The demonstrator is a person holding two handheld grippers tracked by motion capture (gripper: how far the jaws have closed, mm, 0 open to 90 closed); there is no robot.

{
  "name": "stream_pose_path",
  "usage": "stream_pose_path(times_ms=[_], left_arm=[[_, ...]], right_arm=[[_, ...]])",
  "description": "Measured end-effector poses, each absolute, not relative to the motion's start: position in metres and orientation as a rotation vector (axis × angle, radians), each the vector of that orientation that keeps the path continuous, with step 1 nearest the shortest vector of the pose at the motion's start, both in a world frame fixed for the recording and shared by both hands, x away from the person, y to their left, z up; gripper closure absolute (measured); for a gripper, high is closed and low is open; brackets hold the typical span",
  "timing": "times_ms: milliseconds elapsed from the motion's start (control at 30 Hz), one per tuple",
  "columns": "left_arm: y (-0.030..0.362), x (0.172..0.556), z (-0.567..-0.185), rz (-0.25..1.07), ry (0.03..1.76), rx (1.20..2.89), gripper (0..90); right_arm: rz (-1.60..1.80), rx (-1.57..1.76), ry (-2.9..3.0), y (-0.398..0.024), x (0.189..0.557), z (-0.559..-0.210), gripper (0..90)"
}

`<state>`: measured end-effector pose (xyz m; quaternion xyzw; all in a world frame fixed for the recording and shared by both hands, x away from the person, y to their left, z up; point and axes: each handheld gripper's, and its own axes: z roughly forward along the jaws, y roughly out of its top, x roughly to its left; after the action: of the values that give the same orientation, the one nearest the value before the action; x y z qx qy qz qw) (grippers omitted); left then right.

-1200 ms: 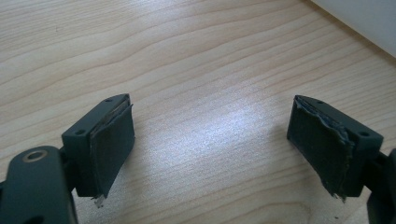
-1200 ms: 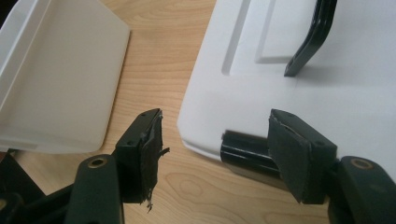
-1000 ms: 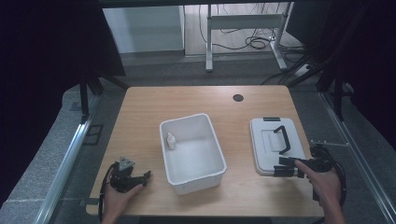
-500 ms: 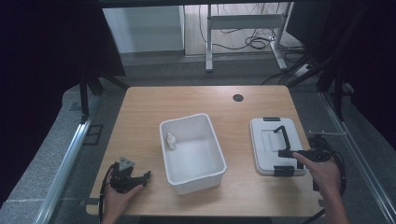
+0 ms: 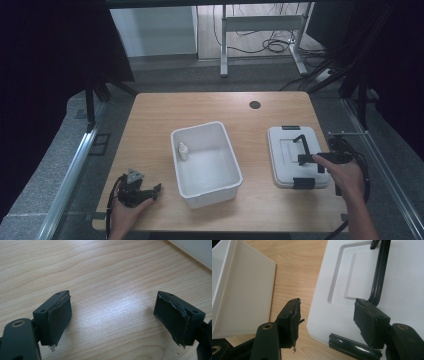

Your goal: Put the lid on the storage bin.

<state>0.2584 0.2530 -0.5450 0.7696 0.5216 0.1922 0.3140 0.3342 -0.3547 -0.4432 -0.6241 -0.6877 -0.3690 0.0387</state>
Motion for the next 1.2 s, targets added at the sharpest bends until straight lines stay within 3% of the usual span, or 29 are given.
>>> stream_pose_path(times_ms=[500, 1200], left_arm=[[0.253, 0.258, -0.545, 0.507, 1.376, 2.026, 14.6], [0.253, 0.260, -0.545, 0.502, 1.374, 2.029, 13.1]], right_arm=[[-0.991, -1.961, -2.105, -0.352, 0.359, -0.436, 38.7], [-0.742, -2.006, -2.143, -0.344, 0.401, -0.429, 45.5]])
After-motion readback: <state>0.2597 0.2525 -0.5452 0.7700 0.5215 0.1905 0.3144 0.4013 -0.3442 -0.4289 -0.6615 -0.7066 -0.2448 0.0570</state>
